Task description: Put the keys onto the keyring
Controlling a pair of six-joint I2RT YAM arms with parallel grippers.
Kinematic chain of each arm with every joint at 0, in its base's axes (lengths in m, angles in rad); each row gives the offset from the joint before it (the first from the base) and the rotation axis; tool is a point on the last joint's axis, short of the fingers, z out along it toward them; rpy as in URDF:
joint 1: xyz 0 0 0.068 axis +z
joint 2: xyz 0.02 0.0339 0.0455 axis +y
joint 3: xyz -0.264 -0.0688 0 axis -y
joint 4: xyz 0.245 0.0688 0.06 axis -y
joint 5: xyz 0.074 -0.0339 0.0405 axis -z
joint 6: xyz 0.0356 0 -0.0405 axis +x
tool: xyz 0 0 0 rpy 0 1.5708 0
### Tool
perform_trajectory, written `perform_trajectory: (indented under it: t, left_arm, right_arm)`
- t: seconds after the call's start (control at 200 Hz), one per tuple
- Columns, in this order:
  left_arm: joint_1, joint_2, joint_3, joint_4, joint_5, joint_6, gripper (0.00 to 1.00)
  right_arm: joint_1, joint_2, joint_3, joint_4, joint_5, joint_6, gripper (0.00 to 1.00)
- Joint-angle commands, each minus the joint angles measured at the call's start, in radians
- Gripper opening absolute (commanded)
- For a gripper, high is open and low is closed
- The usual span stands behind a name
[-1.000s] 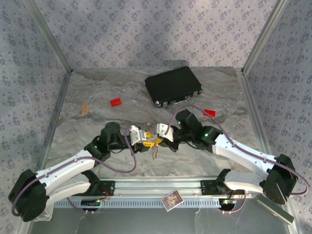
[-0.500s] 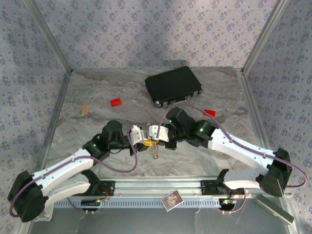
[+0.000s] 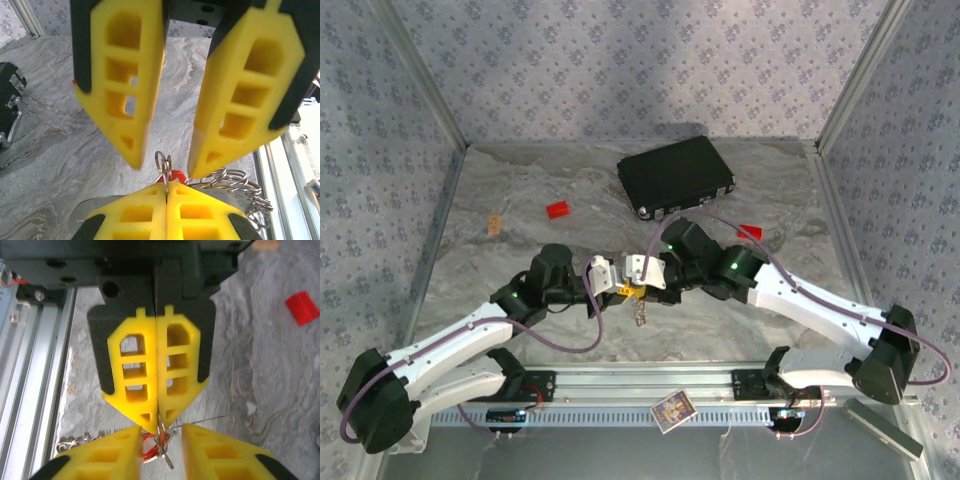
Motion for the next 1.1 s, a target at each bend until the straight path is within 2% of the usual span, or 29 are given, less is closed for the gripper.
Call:
perform_trajectory:
  t: [0.0, 0.31, 0.605, 0.795, 0.959, 1.099]
  left_arm:
    - [-0.008, -0.018, -0.021, 0.093, 0.025, -0.022, 0.00]
    - [-0.007, -0.057, -0.100, 0.246, 0.030, -0.071, 0.00]
    - [-0.008, -0.051, -0.108, 0.236, 0.037, -0.064, 0.00]
    - [-0.007, -0.048, -0.105, 0.230, 0.044, -0.061, 0.00]
    - [-0.008, -0.045, -0.104, 0.228, 0.053, -0.057, 0.00]
    - [-0.007, -0.045, -0.104, 0.228, 0.057, -0.055, 0.00]
  right_arm:
    - [-0.059, -0.086, -0.085, 0.115, -0.126, 0.083, 0.31]
    - [-0.090, -0.123, -0.218, 0.244, -0.199, 0.167, 0.32]
    - [-0.079, -0.089, -0.205, 0.204, -0.132, 0.125, 0.28]
    - [-0.075, -0.099, -0.205, 0.212, -0.071, 0.102, 0.34]
    - [-0.070, -0.082, -0.181, 0.191, -0.097, 0.077, 0.35]
    - [-0.069, -0.078, -0.171, 0.186, -0.134, 0.070, 0.29]
